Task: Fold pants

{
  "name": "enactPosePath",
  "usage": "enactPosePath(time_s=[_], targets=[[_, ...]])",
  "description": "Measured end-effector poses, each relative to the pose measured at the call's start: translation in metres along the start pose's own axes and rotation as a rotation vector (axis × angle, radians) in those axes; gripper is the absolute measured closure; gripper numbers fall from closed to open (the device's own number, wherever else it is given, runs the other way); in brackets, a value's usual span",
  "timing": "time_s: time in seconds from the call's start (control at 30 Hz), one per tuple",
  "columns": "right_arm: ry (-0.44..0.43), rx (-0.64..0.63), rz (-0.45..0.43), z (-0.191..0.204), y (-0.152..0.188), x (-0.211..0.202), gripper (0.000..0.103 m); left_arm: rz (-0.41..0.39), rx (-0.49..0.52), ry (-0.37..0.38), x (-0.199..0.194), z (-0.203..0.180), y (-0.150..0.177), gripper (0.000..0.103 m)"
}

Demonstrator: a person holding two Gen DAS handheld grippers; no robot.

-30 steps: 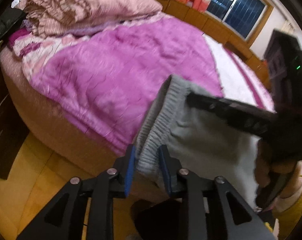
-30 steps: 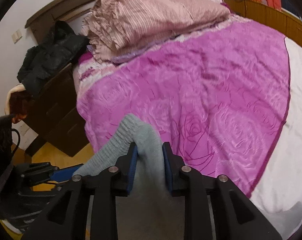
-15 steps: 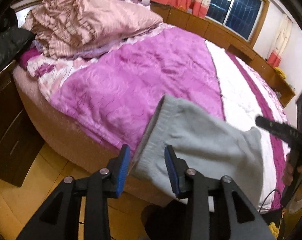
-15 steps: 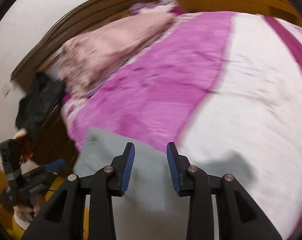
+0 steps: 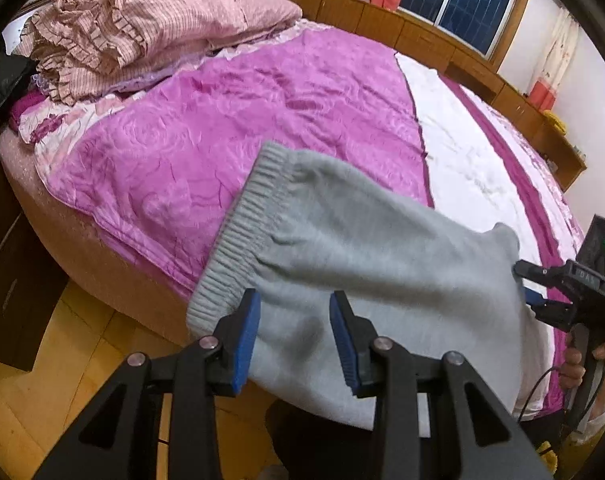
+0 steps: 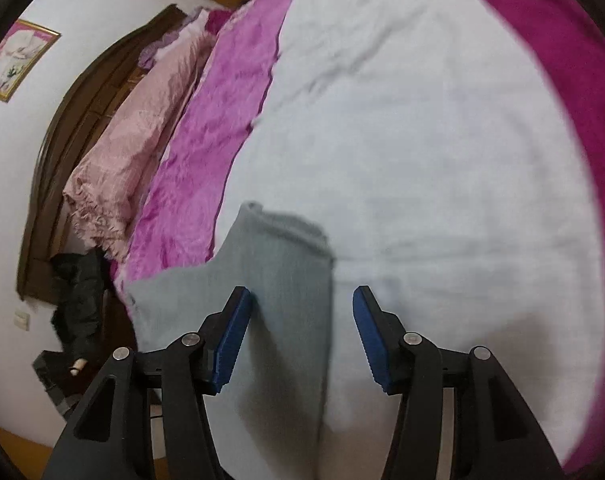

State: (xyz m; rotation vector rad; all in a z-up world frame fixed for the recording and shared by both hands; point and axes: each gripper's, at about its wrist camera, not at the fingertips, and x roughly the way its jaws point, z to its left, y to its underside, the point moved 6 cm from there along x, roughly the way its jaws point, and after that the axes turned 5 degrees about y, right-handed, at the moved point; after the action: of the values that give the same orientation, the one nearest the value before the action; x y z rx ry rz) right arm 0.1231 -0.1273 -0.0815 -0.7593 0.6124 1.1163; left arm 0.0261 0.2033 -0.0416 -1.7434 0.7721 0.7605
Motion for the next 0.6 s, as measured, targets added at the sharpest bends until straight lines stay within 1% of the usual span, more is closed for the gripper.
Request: enactPosePath(time_s=[0.07, 0.13, 0.17, 0.2, 0.23, 0.3, 0.4, 0.47, 0.53, 0.6], targets=[[-0.032, 0.008, 0.016, 0.004, -0.001, 0.010, 0.056, 0.013, 0.002, -0.008, 0.004, 0.001, 0.002, 0.065], [-0.043, 0.010, -0.001, 0.010, -0.006, 0.015, 0.056, 0.020, 0.008, -0.014, 0.008, 0.001, 0.003, 0.065], [-0.047, 0.013, -0.022, 0.014, -0.008, 0.015, 0.066, 0.020, 0.013, -0.018, 0.009, 0.001, 0.004, 0.065], [-0.058, 0.021, -0.062, 0.015, -0.013, 0.012, 0.083, 0.020, 0.026, -0.023, 0.011, 0.002, 0.004, 0.065], [-0.068, 0.040, -0.094, 0.014, -0.017, 0.008, 0.087, 0.022, 0.035, -0.026, 0.012, 0.002, 0.004, 0.065], [-0.080, 0.078, -0.130, 0.011, -0.020, 0.003, 0.091, 0.037, 0.060, -0.046, 0.017, 0.003, 0.007, 0.065], [-0.002, 0.033, -0.150, 0.008, -0.020, 0.004, 0.092, 0.045, 0.071, -0.053, 0.018, 0.003, 0.008, 0.065], [0.020, 0.016, -0.140, 0.007, -0.020, 0.005, 0.091, 0.040, 0.072, -0.054, 0.013, 0.001, 0.006, 0.065], [0.030, 0.002, -0.142, 0.009, -0.020, 0.002, 0.091, 0.011, 0.079, -0.030, 0.003, -0.005, 0.000, 0.065], [0.070, -0.044, -0.163, 0.014, -0.019, -0.007, 0.089, -0.028, 0.095, -0.005, -0.007, -0.012, -0.010, 0.065]])
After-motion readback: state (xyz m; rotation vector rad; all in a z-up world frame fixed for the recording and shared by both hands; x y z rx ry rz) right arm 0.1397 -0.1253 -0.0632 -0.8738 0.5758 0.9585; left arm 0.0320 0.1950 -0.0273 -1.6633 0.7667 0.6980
